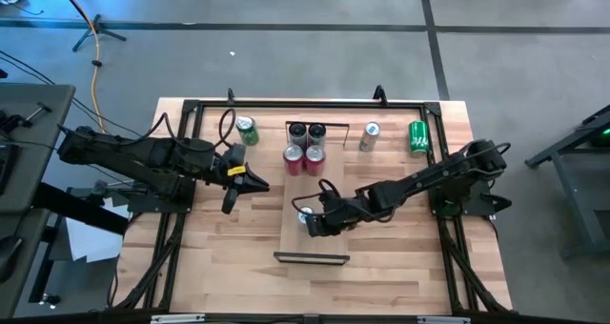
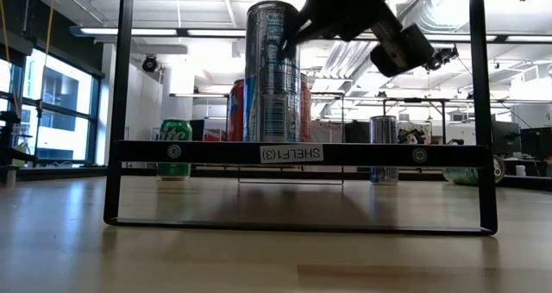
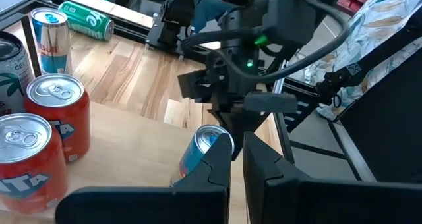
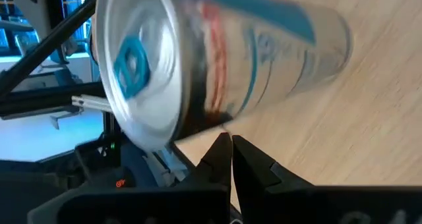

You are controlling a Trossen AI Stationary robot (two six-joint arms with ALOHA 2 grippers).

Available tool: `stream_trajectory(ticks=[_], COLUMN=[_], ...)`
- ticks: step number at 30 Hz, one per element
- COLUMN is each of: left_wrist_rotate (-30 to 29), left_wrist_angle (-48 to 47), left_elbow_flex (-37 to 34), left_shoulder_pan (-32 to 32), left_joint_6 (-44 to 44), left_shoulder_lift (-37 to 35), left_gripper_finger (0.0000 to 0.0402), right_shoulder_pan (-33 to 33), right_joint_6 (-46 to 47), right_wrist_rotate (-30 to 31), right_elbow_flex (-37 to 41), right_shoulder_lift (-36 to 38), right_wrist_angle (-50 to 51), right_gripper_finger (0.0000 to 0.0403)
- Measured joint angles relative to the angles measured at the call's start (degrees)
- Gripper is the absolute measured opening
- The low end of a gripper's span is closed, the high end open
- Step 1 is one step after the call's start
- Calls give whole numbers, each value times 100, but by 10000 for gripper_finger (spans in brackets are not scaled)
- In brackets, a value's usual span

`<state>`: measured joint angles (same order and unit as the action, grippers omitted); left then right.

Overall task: Place canned beverage on shelf
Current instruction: Put the left blue soda can on the shelf

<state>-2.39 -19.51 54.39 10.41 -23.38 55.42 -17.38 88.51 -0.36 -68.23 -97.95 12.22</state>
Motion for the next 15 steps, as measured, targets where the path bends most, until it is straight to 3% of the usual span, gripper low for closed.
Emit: stream_trajectory(ticks=[8, 15], left_wrist_rotate=[-159, -543], left_wrist_angle=[34, 188], left_elbow_flex=[1, 0], left_shoulder_pan=[-19, -206], left_joint_6=[85, 12], left_shoulder_lift=[-144, -741], left_gripper_finger=[0, 0], right_shoulder_pan=[180, 340], right_joint_6=[-36, -110], right_wrist_rotate=[20, 80], right_elbow_flex=[2, 2], right_shoulder_lift=[2, 2], right_wrist_angle=[-8, -106], right_gripper_finger=[0, 0])
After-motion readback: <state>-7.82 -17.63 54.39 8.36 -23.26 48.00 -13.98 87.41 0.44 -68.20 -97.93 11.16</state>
